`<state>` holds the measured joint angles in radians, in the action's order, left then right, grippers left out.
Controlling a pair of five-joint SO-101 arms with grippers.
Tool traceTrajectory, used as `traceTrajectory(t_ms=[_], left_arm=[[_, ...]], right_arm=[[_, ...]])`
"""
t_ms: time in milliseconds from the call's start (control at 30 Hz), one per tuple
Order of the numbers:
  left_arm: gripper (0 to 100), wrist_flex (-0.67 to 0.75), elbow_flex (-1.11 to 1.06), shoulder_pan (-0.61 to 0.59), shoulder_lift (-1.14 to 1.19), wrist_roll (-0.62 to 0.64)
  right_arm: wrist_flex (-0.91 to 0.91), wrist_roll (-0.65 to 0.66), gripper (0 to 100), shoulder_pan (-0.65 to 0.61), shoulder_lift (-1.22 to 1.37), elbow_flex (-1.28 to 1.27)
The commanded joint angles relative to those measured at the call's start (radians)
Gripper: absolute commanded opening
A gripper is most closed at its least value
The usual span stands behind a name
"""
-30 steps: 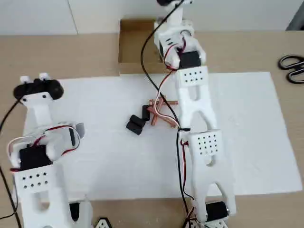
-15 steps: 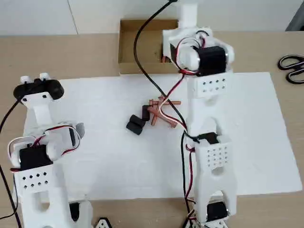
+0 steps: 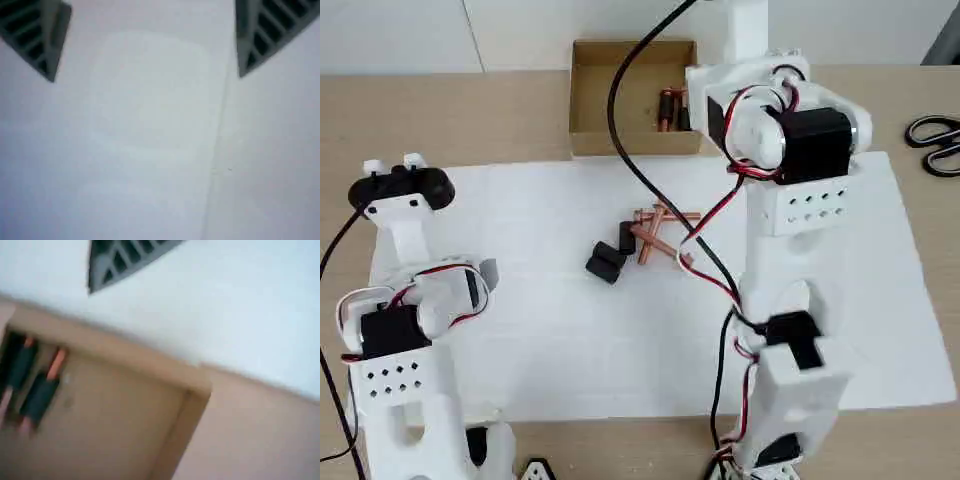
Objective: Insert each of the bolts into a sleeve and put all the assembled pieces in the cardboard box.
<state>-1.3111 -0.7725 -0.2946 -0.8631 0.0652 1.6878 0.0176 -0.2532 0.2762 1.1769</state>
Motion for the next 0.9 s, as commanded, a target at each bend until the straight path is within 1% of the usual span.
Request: traceTrajectory(t_ms=[0, 167, 400, 533, 633, 733, 867], left_arm=[[22, 0.006, 0.005, 0.0, -0.018, -0.005], [22, 0.008, 0.005, 0.0, -0.015, -0.005], [22, 0.021, 0.005, 0.0, -0.014, -0.005], [22, 0.029, 0.004, 0.0, -0.014, -0.005], [22, 0.029, 0.01, 0.002, -0.014, -0.015], [22, 0.063, 0.01, 0.055, -0.014, -0.091], [22, 0.086, 0.01, 0.138, -0.012, -0.109]], right_arm=[[0.002, 0.011, 18.3, 0.005, -0.183, -0.302], [-0.021, 0.006, 18.3, 0.001, -0.367, -0.641], [-0.035, 0.005, 18.3, 0.03, -0.486, -0.965], [-0.059, 0.009, 18.3, 0.061, -0.463, -1.097], [-0.185, 0.011, 18.5, 0.073, -0.39, -1.197], [-0.297, 0.011, 18.6, 0.087, -0.297, -1.263], [-0.314, 0.012, 18.6, 0.082, -0.188, -1.235]])
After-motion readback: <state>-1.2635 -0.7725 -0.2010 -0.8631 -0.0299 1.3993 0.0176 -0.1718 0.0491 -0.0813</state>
